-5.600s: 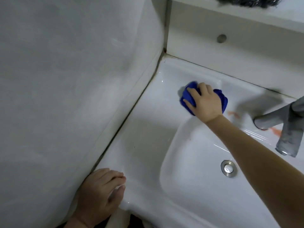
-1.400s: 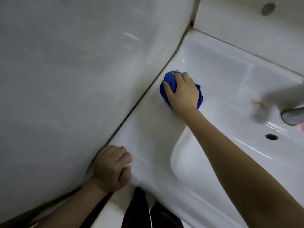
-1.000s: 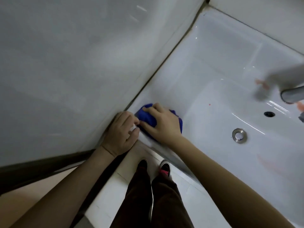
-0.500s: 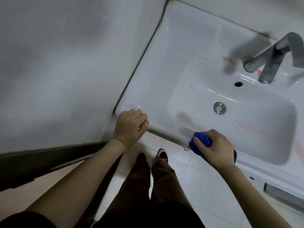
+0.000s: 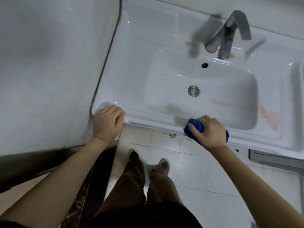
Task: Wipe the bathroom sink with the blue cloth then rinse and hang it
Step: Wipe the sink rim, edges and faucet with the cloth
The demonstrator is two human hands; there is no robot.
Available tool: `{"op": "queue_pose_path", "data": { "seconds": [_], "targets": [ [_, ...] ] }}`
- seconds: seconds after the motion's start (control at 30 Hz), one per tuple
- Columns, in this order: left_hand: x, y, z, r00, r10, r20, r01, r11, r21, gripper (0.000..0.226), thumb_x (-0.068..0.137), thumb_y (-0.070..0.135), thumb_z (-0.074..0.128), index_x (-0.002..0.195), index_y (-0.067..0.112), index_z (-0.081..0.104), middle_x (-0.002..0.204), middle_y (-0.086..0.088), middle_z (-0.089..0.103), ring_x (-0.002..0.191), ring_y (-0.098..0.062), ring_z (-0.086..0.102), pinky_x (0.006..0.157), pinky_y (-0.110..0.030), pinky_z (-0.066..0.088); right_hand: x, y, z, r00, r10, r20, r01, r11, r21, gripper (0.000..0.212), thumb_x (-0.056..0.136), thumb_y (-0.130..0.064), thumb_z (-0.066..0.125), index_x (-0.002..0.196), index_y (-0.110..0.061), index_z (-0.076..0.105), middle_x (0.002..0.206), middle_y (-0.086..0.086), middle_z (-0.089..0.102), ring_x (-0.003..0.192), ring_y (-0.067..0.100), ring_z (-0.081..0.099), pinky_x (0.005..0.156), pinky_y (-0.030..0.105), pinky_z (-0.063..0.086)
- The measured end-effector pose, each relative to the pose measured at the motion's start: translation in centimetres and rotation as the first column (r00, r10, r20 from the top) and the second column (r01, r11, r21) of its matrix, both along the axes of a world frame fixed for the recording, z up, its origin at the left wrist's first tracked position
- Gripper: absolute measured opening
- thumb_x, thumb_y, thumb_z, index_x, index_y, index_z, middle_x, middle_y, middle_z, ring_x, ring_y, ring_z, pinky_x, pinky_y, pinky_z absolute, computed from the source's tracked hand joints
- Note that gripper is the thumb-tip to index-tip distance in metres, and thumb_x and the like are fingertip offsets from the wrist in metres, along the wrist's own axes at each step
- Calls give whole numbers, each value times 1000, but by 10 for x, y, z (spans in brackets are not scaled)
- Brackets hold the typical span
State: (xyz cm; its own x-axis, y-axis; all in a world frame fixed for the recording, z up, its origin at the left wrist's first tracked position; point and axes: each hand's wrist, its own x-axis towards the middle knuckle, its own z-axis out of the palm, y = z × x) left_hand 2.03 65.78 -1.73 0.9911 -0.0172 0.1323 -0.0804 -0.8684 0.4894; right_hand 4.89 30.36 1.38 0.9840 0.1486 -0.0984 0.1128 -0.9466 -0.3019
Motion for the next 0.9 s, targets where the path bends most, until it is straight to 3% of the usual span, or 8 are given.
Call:
{"op": "queue_pose_path", "data": {
  "seconds": [0.1,0.2,0.33,0.47,0.57,0.67,0.77,0.9],
  "targets": [
    [0,-2,-4,1000,9,21,-10,999,33,25,91,15,45,80,11,67,80,-5,67,73,-29,59,63,-45,44,2,-3,2,998,-59,-12,59,997,-41,53,83,-60,34,70,-16,61,76,0,60,71,29,57,56,31,43],
    [1,-4,-4,1000,24,16,-24,999,48,23,90,14,46,79,10,66,80,-6,66,73,-29,58,64,-45,43,11,71,-4,998,51,-44,-50,999,12,47,82,-59,39,68,-18,58,76,0,60,71,27,56,56,33,44],
    [1,-4,-1,1000,22,4,-23,999,42,28,91,19,44,79,8,66,79,-8,64,74,-30,56,68,-46,43,17,153,-7,974,209,-89,-193,969,157,40,85,-53,56,66,-17,57,72,-4,53,65,23,52,48,26,26],
    [3,-6,4,997,68,-25,-69,998,-14,26,90,23,52,75,8,65,76,-6,62,75,-28,55,71,-41,43,15,83,-5,968,245,-56,-233,958,169,43,80,-61,58,66,-21,51,72,-6,53,66,20,52,49,26,34],
    [4,-14,4,993,120,6,-121,992,34,24,88,21,60,68,7,62,72,-8,62,71,-29,55,68,-42,44,13,-10,-5,981,184,-60,-175,975,137,45,77,-65,50,68,-22,57,73,-6,55,67,20,55,55,31,48],
    [7,-13,3,992,126,-11,-125,990,72,26,86,23,60,65,8,62,71,-7,62,70,-30,56,68,-40,43,11,-69,-5,990,136,-34,-131,984,123,41,78,-64,49,70,-26,60,74,-8,57,65,19,57,55,29,48],
    [8,-10,2,990,140,-35,-138,988,63,27,85,29,58,66,9,63,73,-4,63,72,-27,55,72,-36,40,10,-68,-7,992,125,-23,-122,986,117,37,77,-61,50,70,-26,60,75,-8,56,66,19,55,54,29,47],
    [7,-13,0,983,178,-44,-174,982,77,25,84,30,57,67,13,61,75,-1,62,76,-24,54,72,-37,38,12,-6,-8,985,173,-14,-170,979,114,40,77,-63,56,65,-26,52,77,-6,55,70,20,52,54,28,40]
  ]
}}
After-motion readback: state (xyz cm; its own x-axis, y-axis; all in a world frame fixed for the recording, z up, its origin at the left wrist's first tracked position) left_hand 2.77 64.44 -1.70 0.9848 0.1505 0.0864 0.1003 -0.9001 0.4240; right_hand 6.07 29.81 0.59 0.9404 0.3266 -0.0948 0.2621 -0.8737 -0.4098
